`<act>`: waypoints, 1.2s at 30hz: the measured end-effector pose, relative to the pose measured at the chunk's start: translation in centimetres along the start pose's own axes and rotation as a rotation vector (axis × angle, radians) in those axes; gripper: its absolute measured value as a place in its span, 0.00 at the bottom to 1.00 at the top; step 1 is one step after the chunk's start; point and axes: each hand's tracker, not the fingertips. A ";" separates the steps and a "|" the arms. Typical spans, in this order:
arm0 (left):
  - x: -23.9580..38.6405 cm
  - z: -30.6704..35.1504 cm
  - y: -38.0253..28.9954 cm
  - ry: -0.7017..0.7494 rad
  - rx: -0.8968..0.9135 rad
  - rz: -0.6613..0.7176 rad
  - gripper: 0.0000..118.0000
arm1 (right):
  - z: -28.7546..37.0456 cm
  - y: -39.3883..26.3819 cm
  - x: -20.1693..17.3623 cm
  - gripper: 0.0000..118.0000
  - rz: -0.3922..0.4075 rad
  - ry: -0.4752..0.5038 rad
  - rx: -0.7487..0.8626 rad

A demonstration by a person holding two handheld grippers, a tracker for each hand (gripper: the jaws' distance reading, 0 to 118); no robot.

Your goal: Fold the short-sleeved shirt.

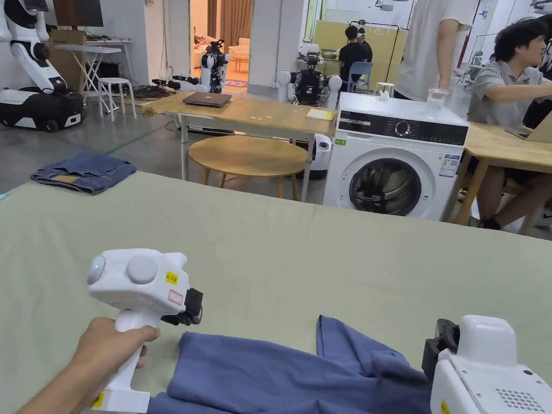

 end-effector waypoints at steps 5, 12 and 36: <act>-0.1 -4.4 -0.1 0.100 -0.101 -0.005 0.40 | -0.2 -0.8 1.5 0.00 0.004 -0.028 -0.031; 1.5 -6.1 -2.1 0.189 -0.086 -0.057 0.12 | 0.1 -2.2 4.2 0.00 -0.004 -0.076 -0.077; 2.2 3.8 -9.2 0.080 0.091 -0.134 0.02 | -11.3 -10.3 11.2 0.50 -0.041 0.042 -0.780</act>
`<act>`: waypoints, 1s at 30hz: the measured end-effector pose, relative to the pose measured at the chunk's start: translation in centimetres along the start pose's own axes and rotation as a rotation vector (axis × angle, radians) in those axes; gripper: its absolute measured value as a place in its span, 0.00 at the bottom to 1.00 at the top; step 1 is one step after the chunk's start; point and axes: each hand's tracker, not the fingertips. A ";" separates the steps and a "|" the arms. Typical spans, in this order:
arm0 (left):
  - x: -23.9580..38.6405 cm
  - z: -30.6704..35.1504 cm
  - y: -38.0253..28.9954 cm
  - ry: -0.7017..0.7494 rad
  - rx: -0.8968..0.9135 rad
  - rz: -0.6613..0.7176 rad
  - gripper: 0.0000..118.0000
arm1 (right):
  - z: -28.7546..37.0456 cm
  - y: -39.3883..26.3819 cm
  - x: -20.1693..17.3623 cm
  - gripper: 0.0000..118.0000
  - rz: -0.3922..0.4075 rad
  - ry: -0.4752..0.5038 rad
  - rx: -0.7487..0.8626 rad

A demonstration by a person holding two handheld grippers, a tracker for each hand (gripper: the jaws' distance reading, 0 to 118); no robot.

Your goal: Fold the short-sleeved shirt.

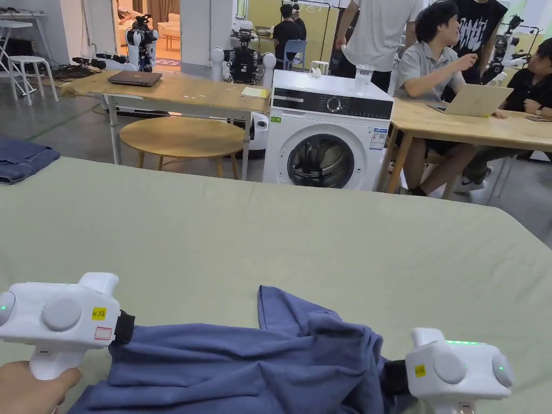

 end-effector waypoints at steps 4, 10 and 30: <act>-1.1 0.1 0.2 -0.005 0.013 0.010 0.02 | 1.3 -0.8 -0.5 0.03 0.009 0.047 0.105; -1.1 2.9 1.2 0.010 0.080 0.006 0.02 | 6.1 -0.1 -0.5 0.03 0.029 -0.005 0.293; -7.4 20.5 15.2 0.223 0.423 0.001 0.02 | 26.3 13.7 0.6 0.03 -0.008 -0.221 0.792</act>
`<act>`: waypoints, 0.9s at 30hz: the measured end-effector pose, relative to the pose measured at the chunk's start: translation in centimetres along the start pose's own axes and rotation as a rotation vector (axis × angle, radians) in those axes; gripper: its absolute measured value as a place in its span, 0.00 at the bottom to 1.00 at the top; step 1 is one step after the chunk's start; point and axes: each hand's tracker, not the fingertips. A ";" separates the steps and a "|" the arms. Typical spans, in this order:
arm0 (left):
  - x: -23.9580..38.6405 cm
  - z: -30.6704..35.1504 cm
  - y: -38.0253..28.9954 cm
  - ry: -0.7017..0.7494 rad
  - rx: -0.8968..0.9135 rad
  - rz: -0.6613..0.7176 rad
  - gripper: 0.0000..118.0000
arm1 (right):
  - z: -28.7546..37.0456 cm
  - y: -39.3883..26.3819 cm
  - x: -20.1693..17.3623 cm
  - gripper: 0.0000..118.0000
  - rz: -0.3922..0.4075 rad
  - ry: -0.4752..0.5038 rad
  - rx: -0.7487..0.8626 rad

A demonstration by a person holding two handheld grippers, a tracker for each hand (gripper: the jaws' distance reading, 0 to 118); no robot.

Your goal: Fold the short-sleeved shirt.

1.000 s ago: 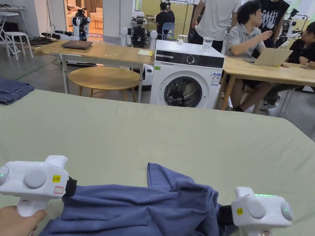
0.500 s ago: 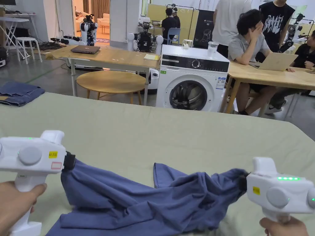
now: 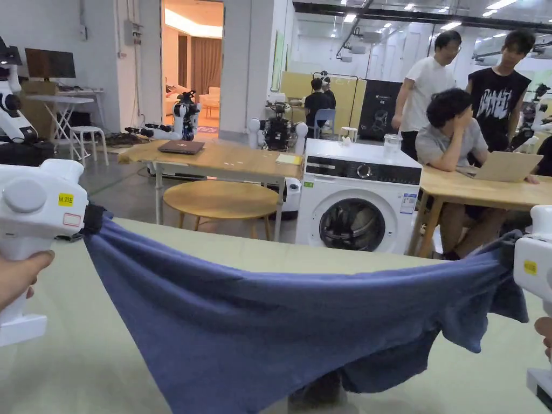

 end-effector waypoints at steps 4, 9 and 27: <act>-1.4 -0.2 3.3 0.010 0.021 0.033 0.02 | -0.8 3.5 0.3 0.03 0.015 -0.025 0.039; -1.2 -1.3 6.9 0.018 0.052 0.038 0.02 | -2.7 7.1 -0.3 0.03 0.023 -0.029 0.057; -1.1 -4.2 12.2 0.034 0.127 0.021 0.02 | -7.5 11.2 -2.0 0.03 0.073 -0.076 0.116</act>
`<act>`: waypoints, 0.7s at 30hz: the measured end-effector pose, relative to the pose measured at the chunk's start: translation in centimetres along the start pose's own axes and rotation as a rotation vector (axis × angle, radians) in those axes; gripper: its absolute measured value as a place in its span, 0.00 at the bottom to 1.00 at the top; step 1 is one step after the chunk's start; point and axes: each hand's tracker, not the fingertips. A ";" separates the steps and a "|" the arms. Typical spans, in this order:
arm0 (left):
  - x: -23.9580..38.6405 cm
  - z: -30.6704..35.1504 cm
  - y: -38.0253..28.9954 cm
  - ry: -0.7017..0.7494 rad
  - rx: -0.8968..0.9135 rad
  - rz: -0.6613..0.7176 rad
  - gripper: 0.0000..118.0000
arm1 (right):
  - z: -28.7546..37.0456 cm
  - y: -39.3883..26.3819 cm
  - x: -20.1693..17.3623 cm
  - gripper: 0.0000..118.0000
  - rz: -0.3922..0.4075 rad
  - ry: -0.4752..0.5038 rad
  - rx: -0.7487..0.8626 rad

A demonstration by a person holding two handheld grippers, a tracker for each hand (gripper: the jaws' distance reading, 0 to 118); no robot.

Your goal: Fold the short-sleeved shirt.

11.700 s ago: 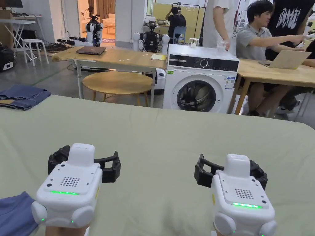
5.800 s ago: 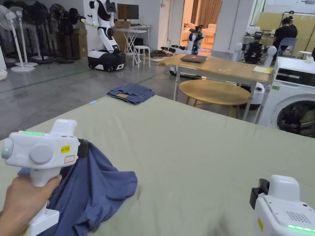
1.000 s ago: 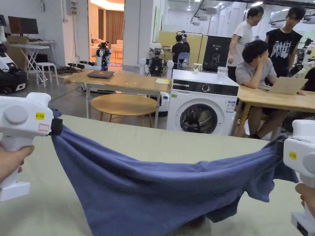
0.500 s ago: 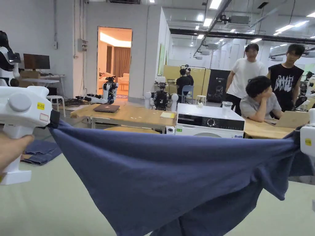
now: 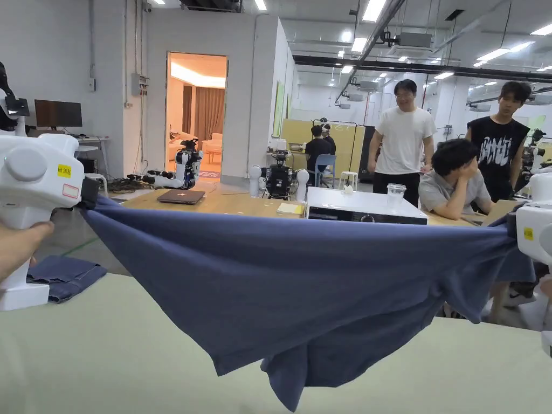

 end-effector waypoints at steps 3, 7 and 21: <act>0.1 0.5 -3.3 -0.014 -0.023 0.007 0.02 | 1.2 -2.8 -0.2 0.03 0.030 0.003 -0.021; -0.4 1.1 -8.9 -0.033 -0.077 0.020 0.02 | 3.6 -7.6 -0.5 0.03 0.073 0.017 -0.074; -2.0 10.0 -29.5 -0.069 -0.185 0.107 0.02 | 14.7 -24.7 1.3 0.03 0.109 0.062 -0.271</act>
